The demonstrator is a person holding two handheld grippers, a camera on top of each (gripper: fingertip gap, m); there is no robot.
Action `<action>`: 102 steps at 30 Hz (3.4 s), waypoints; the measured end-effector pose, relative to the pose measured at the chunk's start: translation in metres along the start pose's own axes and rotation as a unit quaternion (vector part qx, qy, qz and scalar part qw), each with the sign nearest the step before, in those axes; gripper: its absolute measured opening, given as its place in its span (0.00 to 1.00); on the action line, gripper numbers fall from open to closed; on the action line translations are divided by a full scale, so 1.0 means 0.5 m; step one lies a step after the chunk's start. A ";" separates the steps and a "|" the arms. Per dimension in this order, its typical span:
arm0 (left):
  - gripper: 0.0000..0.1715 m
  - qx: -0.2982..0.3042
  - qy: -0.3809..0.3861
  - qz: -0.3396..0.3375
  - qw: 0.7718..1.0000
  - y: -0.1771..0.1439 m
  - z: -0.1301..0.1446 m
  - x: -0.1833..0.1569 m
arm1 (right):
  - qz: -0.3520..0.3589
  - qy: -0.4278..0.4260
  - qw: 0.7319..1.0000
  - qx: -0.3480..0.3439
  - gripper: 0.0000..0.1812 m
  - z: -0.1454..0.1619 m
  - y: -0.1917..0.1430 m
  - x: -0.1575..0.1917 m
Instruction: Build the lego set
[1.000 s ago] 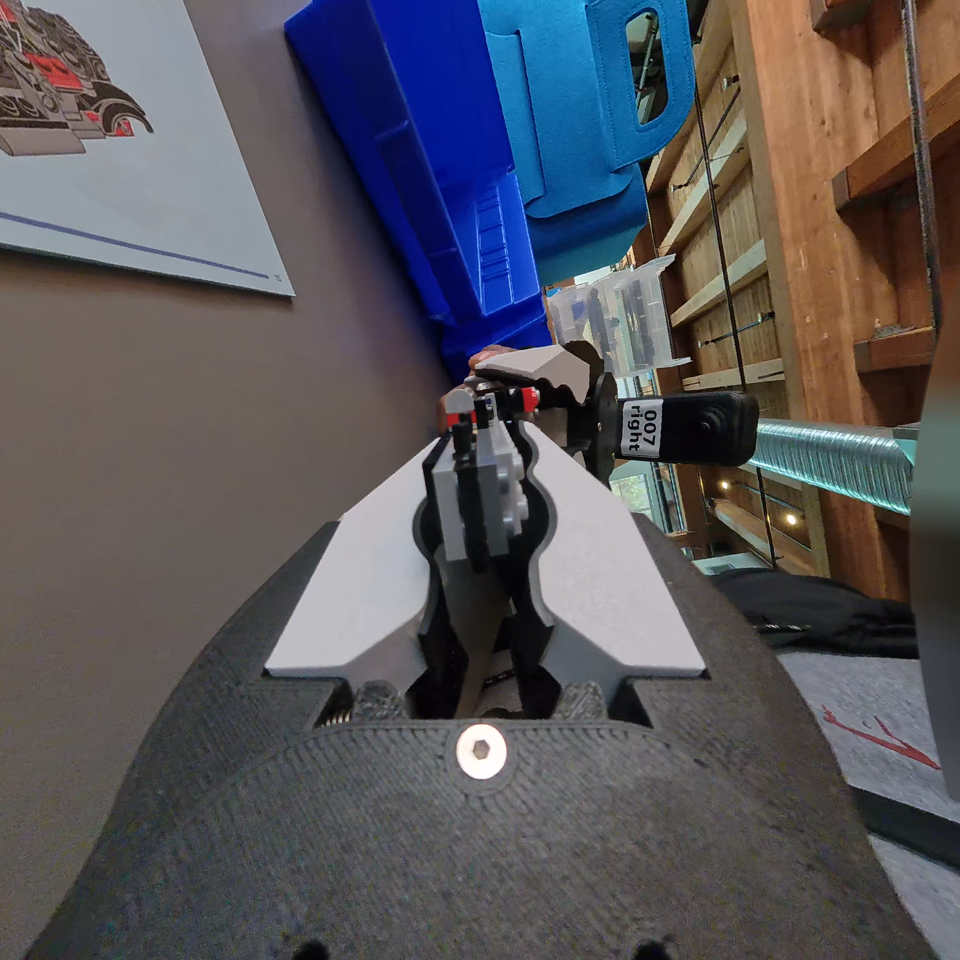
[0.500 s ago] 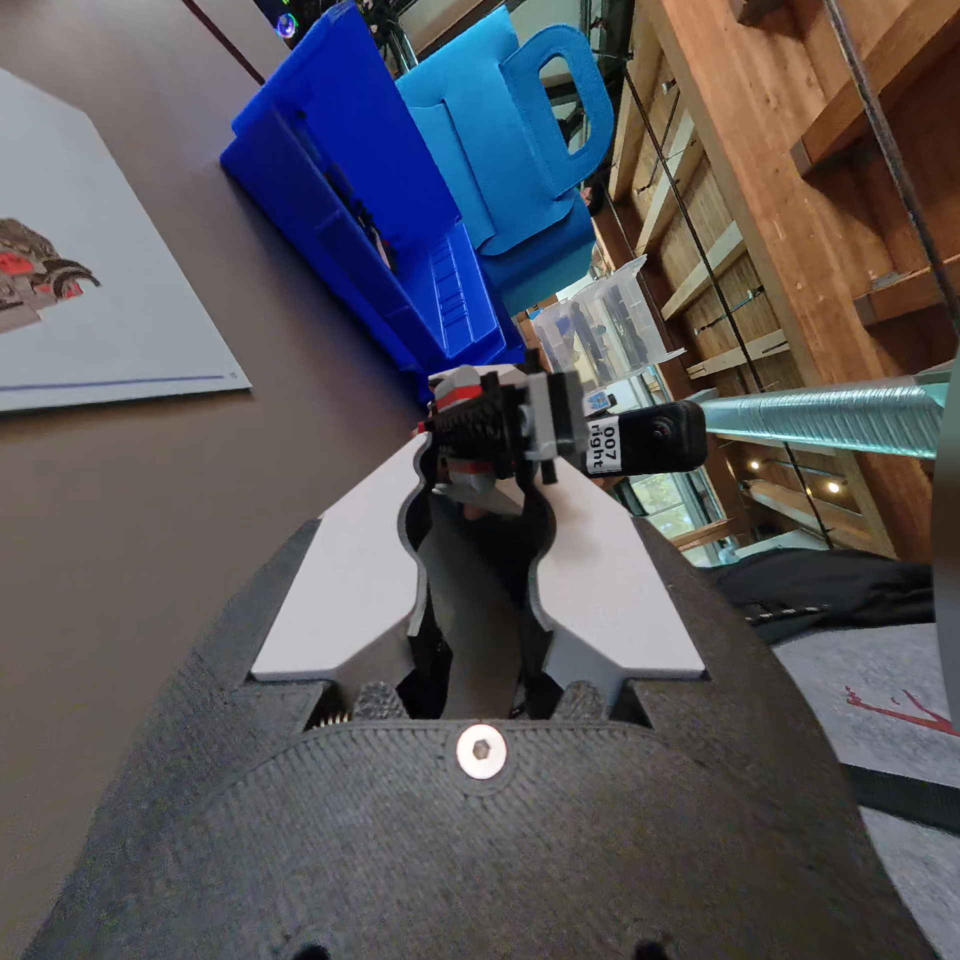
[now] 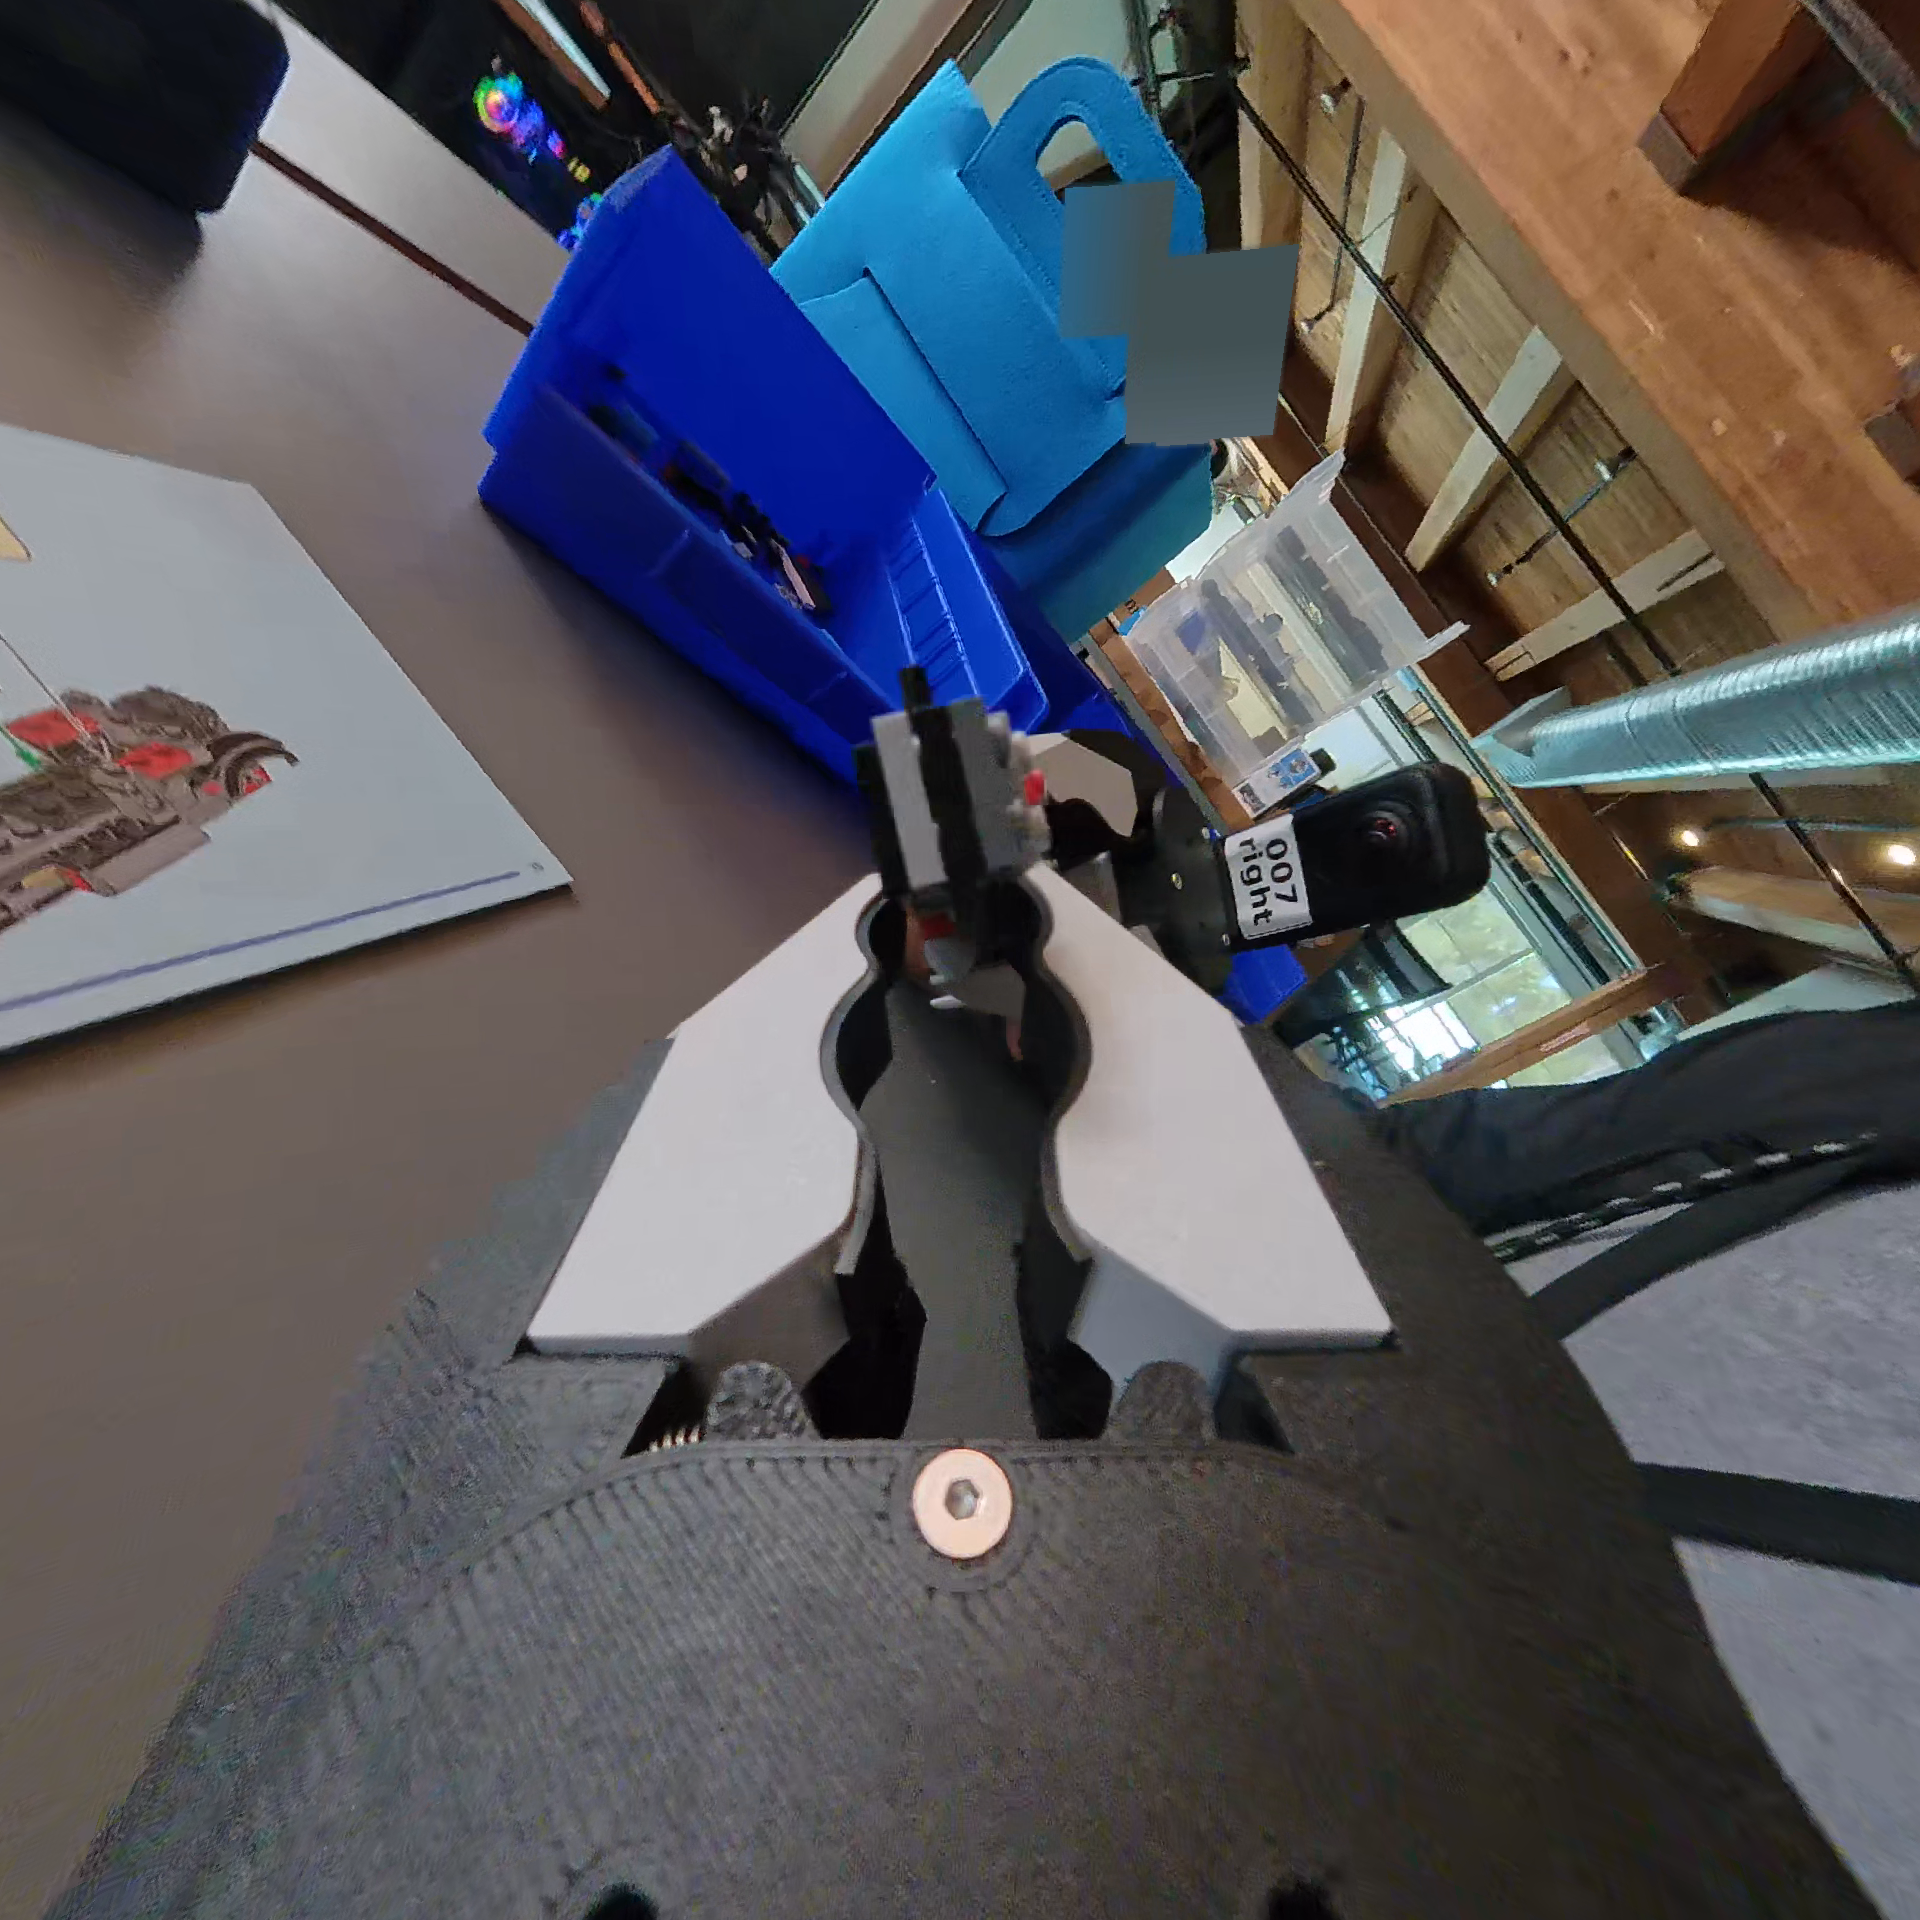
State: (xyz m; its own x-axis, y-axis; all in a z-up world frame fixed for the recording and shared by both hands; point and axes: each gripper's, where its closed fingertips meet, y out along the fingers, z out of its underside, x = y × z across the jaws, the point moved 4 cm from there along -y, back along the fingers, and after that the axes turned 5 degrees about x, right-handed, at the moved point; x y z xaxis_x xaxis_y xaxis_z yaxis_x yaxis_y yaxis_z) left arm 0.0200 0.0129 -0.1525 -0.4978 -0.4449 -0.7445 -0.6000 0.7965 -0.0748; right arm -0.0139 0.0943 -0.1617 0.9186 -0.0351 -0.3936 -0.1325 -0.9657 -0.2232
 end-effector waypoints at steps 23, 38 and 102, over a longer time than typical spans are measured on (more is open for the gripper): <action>0.11 0.089 0.376 -0.036 0.922 -0.010 -0.010 -0.004 | -0.101 0.046 0.994 0.023 0.32 -0.050 0.007 -0.006; 0.11 0.129 0.410 -0.049 0.902 -0.005 0.012 -0.021 | -0.112 0.019 0.993 0.044 0.22 -0.042 0.007 0.006; 0.44 -0.086 0.067 -0.053 0.993 -0.133 -0.023 0.038 | -0.166 0.070 0.959 0.220 0.22 0.106 0.010 -0.011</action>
State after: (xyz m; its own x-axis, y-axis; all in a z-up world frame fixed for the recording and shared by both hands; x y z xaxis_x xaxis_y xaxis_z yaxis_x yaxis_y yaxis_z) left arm 0.0432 -0.0532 -0.1538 -0.4982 -0.5828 -0.6420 -0.7460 0.6654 -0.0251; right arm -0.0391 0.1030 -0.2078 0.9745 0.1906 -0.1187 0.0593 -0.7283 -0.6826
